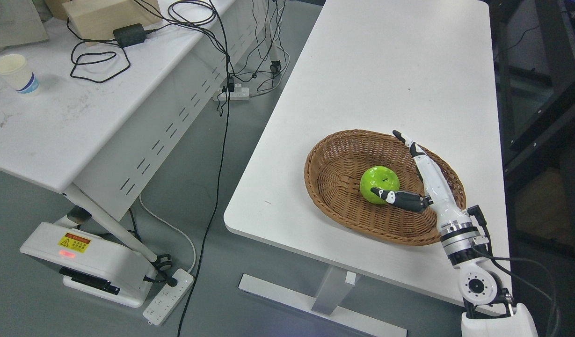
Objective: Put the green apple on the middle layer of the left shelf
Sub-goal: 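Reach the right hand into the wicker basket beside the green apple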
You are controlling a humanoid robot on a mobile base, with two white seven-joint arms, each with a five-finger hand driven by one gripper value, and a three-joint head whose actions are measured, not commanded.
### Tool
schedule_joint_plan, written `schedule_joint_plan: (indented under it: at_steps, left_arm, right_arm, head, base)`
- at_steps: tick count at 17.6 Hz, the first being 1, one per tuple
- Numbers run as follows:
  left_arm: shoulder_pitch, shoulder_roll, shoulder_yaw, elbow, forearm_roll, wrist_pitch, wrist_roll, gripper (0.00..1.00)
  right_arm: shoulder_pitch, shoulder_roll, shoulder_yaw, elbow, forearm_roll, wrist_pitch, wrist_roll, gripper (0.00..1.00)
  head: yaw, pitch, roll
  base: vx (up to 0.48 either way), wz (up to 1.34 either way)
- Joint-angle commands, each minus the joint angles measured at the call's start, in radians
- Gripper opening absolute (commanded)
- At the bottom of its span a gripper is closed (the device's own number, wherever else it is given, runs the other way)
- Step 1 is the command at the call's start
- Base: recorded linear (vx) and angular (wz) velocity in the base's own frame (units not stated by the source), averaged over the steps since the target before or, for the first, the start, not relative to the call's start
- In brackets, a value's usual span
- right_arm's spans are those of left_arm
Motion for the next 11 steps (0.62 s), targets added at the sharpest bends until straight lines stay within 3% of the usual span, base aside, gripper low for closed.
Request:
schedule_joint_plan:
  at_steps: [1,3,7,11]
  left_arm:
    - [0.000,0.017,0.000,0.000,0.000,0.000,0.000,1.00]
    - [0.000,0.017,0.000,0.000,0.000,0.000,0.000,1.00]
    - [0.000,0.017,0.000,0.000,0.000,0.000,0.000,1.00]
    - [0.000,0.017,0.000,0.000,0.000,0.001,0.000,1.00]
  right_arm:
    - [-0.051,-0.043,0.062,0.086,0.060,0.000,0.016,0.97]
    - [-0.051,-0.049,0.062,0.093,0.076,-0.007,0.019,0.97]
    - [-0.029,-0.149,0.060,0.115,0.062,-0.096,0.019,0.97]
    - [-0.016,-0.154,0.060,0.119,0.065,-0.121,0.033,0.97]
  head:
    - [0.0000,0.000,0.000]
    - [0.0000,0.000,0.000]
    - [0.0000,0.000,0.000]
    - [0.0000,0.000,0.000]
  base:
    - [0.079,-0.03]
    - [0.063,-0.01]
    - [0.006,0.00]
    - [0.000,0.00]
